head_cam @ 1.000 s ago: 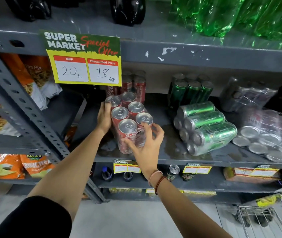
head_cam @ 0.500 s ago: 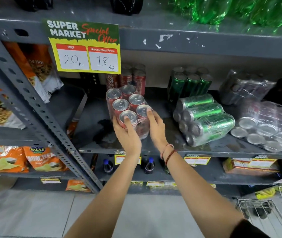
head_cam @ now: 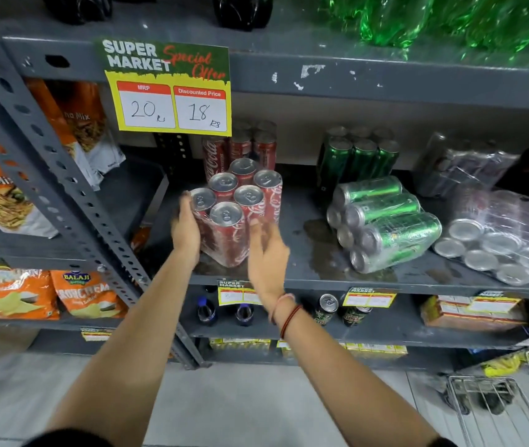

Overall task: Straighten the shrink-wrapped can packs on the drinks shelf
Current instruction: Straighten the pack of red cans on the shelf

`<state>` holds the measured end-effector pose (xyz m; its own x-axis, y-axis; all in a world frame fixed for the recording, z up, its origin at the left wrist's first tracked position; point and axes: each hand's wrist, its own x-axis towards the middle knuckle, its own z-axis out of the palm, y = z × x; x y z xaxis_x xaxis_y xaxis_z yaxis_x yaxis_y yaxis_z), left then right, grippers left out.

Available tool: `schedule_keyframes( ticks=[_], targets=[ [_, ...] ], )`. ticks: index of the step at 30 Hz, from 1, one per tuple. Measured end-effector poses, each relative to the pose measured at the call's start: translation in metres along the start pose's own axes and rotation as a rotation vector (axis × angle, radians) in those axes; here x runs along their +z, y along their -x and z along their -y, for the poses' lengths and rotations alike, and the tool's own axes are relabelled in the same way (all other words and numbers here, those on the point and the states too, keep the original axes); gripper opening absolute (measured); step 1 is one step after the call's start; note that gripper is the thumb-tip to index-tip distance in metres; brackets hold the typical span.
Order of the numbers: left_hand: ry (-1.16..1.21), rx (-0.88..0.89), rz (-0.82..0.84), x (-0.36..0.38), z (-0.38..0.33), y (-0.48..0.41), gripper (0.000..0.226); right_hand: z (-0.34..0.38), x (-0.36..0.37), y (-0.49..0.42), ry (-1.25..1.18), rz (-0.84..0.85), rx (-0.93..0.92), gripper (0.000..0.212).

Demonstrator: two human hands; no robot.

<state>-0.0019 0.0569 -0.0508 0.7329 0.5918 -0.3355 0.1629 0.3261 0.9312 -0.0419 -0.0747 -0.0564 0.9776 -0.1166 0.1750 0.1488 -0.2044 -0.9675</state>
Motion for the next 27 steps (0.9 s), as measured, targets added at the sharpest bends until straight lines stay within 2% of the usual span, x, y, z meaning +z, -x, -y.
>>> schedule_keyframes(
  ticks=[2, 3, 7, 10, 13, 16, 20, 22, 24, 27],
  targets=[
    [0.06, 0.053, -0.145, 0.007, 0.015, 0.022, 0.075, -0.001, -0.008, -0.032, -0.052, -0.089, 0.042, 0.04],
    [0.064, 0.104, -0.158, 0.012, 0.023, 0.039, 0.074, -0.003, -0.011, -0.053, -0.063, -0.087, 0.073, 0.044],
    [0.086, 0.184, -0.136, 0.037, 0.047, 0.072, 0.095, 0.007, -0.013, -0.112, -0.015, 0.208, 0.309, 0.077],
    [0.007, 0.161, -0.168, 0.049, 0.043, 0.068, 0.089, 0.012, -0.012, -0.118, -0.083, 0.339, 0.379, 0.065],
    [0.018, 0.169, -0.158, 0.045, 0.036, 0.065, 0.084, 0.004, -0.013, -0.113, -0.071, 0.275, 0.344, 0.057],
    [0.011, 0.157, -0.088, 0.027, 0.031, 0.042, 0.082, -0.002, -0.011, -0.089, -0.086, 0.133, 0.276, 0.062],
    [-0.041, 0.008, 0.082, 0.0, 0.015, 0.002, 0.088, -0.008, 0.002, -0.048, -0.016, -0.046, 0.176, 0.067],
    [-0.079, -0.013, 0.181, -0.006, 0.007, -0.007, 0.077, -0.005, 0.009, -0.032, 0.02, -0.123, 0.17, 0.069],
    [-0.099, 0.005, 0.227, -0.008, 0.003, -0.011, 0.069, -0.002, 0.014, -0.023, 0.007, -0.159, 0.19, 0.071],
    [-0.113, 0.03, 0.194, -0.007, 0.002, -0.009, 0.062, -0.001, 0.013, -0.023, 0.001, -0.149, 0.202, 0.068]
  ],
)
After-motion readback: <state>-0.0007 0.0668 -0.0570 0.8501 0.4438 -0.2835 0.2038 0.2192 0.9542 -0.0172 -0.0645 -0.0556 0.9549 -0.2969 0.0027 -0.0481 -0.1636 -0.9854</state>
